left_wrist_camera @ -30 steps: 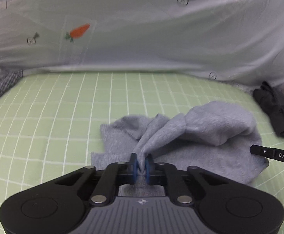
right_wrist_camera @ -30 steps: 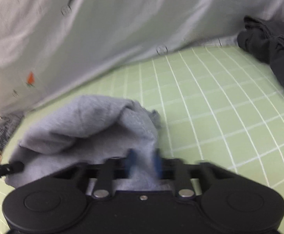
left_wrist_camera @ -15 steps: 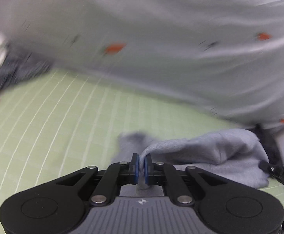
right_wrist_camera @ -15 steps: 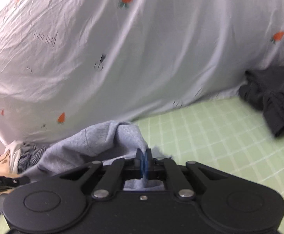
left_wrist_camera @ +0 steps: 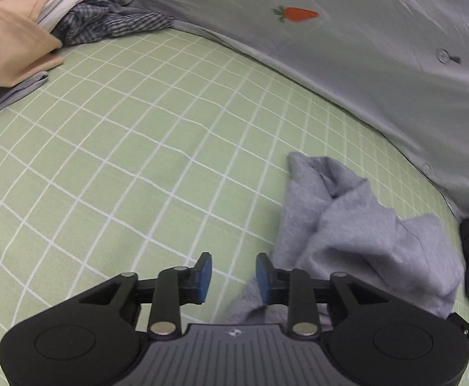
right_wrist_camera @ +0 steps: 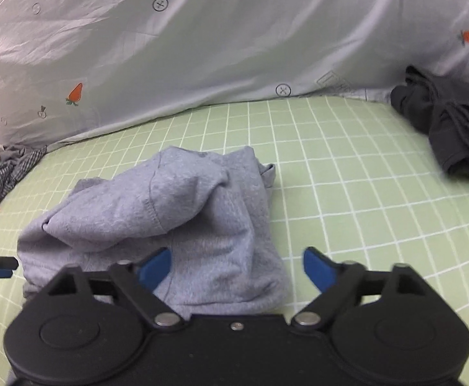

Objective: Fold clothes

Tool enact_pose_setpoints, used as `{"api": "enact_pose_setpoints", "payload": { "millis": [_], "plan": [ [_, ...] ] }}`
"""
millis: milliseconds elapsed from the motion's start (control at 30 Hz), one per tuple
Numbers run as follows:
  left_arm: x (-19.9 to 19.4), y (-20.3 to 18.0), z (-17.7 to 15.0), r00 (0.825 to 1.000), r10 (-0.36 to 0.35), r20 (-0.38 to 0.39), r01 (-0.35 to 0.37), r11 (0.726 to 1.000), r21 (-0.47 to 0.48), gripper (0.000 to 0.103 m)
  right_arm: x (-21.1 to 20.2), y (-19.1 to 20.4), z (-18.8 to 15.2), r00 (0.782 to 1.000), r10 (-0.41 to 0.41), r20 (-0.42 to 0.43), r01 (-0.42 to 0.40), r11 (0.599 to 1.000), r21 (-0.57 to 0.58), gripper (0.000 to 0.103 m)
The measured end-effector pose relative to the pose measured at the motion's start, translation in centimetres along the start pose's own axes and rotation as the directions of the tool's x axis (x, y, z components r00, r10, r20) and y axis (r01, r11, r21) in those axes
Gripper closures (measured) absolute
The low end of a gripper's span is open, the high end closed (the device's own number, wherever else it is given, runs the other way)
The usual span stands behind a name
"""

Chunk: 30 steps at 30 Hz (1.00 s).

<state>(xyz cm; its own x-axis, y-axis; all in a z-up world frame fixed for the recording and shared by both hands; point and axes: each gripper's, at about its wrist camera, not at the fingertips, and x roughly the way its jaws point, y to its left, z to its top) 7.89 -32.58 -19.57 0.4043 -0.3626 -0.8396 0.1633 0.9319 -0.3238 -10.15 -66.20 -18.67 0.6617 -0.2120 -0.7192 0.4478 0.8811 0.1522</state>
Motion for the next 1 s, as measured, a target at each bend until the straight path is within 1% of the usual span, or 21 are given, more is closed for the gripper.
{"api": "enact_pose_setpoints", "payload": {
  "millis": [67, 100, 133, 167, 200, 233, 267, 333, 400, 467, 600, 700, 767, 800, 833, 867, 900, 933, 967, 1000],
  "plan": [
    [-0.3, -0.5, -0.6, 1.000, -0.019, -0.001, 0.019, 1.000, 0.013, 0.063, -0.8, 0.2, -0.3, 1.000, -0.002, 0.021, 0.003, 1.000, -0.010, 0.012],
    [-0.5, -0.8, -0.9, 1.000, -0.026, -0.002, 0.026, 0.999, 0.022, 0.062, -0.8, 0.5, 0.2, 0.999, 0.012, 0.037, -0.011, 1.000, -0.023, 0.013],
    [-0.6, -1.0, -1.2, 1.000, -0.031, -0.005, 0.031, 0.999, 0.032, 0.062, -0.6, 0.9, 0.7, 0.998, 0.029, 0.054, -0.027, 0.999, -0.038, 0.018],
    [-0.7, -1.2, -1.6, 0.999, -0.033, -0.008, 0.033, 0.999, 0.039, 0.062, -0.5, 1.4, 1.3, 0.997, 0.046, 0.069, -0.043, 0.998, -0.053, 0.025],
    [-0.8, -1.4, -1.8, 0.999, -0.033, -0.011, 0.034, 0.998, 0.045, 0.062, -0.3, 1.8, 1.8, 0.994, 0.064, 0.085, -0.058, 0.996, -0.069, 0.031],
    [-0.9, -1.6, -2.1, 0.999, -0.034, -0.014, 0.035, 0.998, 0.051, 0.062, -0.2, 2.2, 2.4, 0.992, 0.081, 0.100, -0.073, 0.994, -0.084, 0.039],
    [-1.0, -1.7, -2.4, 0.999, -0.035, -0.017, 0.036, 0.998, 0.054, 0.062, -0.1, 2.6, 2.9, 0.988, 0.099, 0.115, -0.088, 0.991, -0.100, 0.044],
    [-1.2, -1.7, -2.6, 0.999, -0.035, -0.020, 0.036, 0.998, 0.053, 0.061, 0.2, 3.4, 4.0, 0.980, 0.135, 0.144, -0.117, 0.984, -0.132, 0.050],
    [-1.4, -1.7, -2.7, 0.999, -0.029, -0.019, 0.030, 0.998, 0.051, 0.059, 1.7, 4.4, 5.1, 0.980, 0.149, 0.134, -0.130, 0.982, -0.139, 0.055],
    [-1.6, -1.6, -2.8, 1.000, -0.019, -0.012, 0.020, 0.999, 0.048, 0.058, 2.5, 4.4, 4.3, 0.985, 0.140, 0.096, -0.126, 0.982, -0.142, 0.068],
    [-1.8, -0.9, -3.1, 1.000, 0.002, -0.005, -0.002, 1.000, 0.027, 0.057, 4.0, 4.2, 2.4, 0.993, 0.118, 0.014, -0.115, 0.982, -0.148, 0.070],
    [-1.6, -0.6, -3.4, 1.000, 0.015, -0.021, -0.015, 1.000, 0.014, 0.057, 5.1, 4.1, 1.0, 0.994, 0.101, -0.048, -0.107, 0.982, -0.153, 0.071],
    [-1.4, -0.4, -3.6, 0.999, 0.023, -0.033, -0.023, 1.000, 0.007, 0.057, 5.8, 4.0, 0.1, 0.992, 0.089, -0.089, -0.102, 0.982, -0.156, 0.069],
    [-1.4, -0.4, -3.7, 0.999, 0.023, -0.036, -0.023, 1.000, 0.009, 0.057, 5.3, 4.1, 0.0, 0.994, 0.080, -0.080, -0.092, 0.983, -0.159, 0.066],
    [-1.6, -0.4, -3.9, 0.999, 0.021, -0.036, -0.020, 1.000, 0.017, 0.057, 4.6, 4.1, 0.0, 0.995, 0.078, -0.060, -0.087, 0.983, -0.161, 0.056],
    [-1.8, -0.5, -4.1, 0.999, 0.018, -0.035, -0.017, 1.000, 0.026, 0.057, 3.9, 4.0, 0.1, 0.996, 0.078, -0.039, -0.083, 0.983, -0.162, 0.038],
    [-2.0, -0.5, -4.4, 0.999, 0.018, -0.034, -0.017, 0.999, 0.035, 0.055, 3.0, 3.8, -0.1, 0.997, 0.070, -0.017, -0.072, 0.984, -0.163, 0.026],
    [-2.3, -0.6, -4.8, 0.999, 0.021, -0.033, -0.019, 0.999, 0.045, 0.051, 2.2, 3.6, -0.4, 0.998, 0.060, -0.001, -0.059, 0.985, -0.164, 0.009],
    [-2.5, -0.6, -5.2, 0.999, 0.023, -0.032, -0.021, 0.998, 0.056, 0.049, 1.5, 3.2, -0.9, 0.999, 0.052, 0.004, -0.051, 0.985, -0.164, 0.004],
    [-2.7, -0.5, -5.6, 0.999, 0.030, -0.036, -0.027, 0.998, 0.064, 0.048, 0.9, 2.7, -1.4, 0.999, 0.045, 0.008, -0.043, 0.985, -0.165, 0.003]
  ]
}}
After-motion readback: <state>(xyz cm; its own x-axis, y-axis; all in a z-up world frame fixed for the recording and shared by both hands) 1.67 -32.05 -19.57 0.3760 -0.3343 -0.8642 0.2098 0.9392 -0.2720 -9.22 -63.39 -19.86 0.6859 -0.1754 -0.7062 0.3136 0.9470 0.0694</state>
